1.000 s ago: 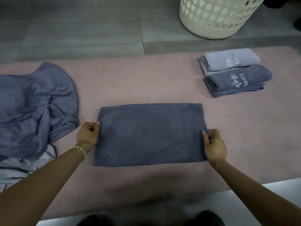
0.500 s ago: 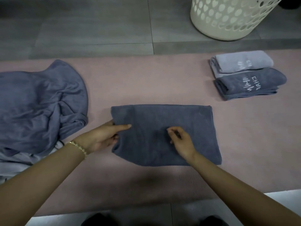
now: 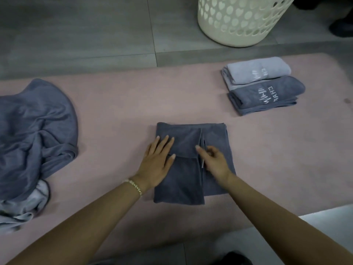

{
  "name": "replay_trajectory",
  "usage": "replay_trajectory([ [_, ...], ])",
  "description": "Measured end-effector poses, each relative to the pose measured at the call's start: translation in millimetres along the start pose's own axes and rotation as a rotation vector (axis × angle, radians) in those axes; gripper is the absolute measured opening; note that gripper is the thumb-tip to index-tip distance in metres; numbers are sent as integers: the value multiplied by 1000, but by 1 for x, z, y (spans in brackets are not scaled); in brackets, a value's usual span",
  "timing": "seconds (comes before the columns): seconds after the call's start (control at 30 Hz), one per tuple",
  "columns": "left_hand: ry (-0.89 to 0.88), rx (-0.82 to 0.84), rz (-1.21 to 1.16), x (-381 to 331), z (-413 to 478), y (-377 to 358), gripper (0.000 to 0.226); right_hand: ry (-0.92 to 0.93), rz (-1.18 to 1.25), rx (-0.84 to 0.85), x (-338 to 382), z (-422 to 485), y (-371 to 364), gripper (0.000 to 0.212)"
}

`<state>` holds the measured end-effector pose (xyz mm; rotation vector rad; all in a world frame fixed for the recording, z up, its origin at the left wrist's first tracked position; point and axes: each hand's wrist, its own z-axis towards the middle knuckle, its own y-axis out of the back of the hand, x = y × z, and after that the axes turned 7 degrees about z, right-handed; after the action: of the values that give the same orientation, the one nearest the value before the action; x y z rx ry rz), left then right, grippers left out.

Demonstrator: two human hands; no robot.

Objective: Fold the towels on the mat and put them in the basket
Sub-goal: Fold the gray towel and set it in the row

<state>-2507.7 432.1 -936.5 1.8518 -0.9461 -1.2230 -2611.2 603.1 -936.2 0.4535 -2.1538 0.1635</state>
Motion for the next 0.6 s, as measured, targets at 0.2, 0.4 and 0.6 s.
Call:
replay_trajectory([
  [0.2,2,-72,121,-23,12,-23,78,401,-176,-115,5,-2,-7,11],
  [0.4,-98,-53,188,-62,30,-39,65,411,-309,-147,21,17,49,22],
  [0.6,-131,-45,235,-68,39,-54,71,331,-301,-206,10,26,62,8],
])
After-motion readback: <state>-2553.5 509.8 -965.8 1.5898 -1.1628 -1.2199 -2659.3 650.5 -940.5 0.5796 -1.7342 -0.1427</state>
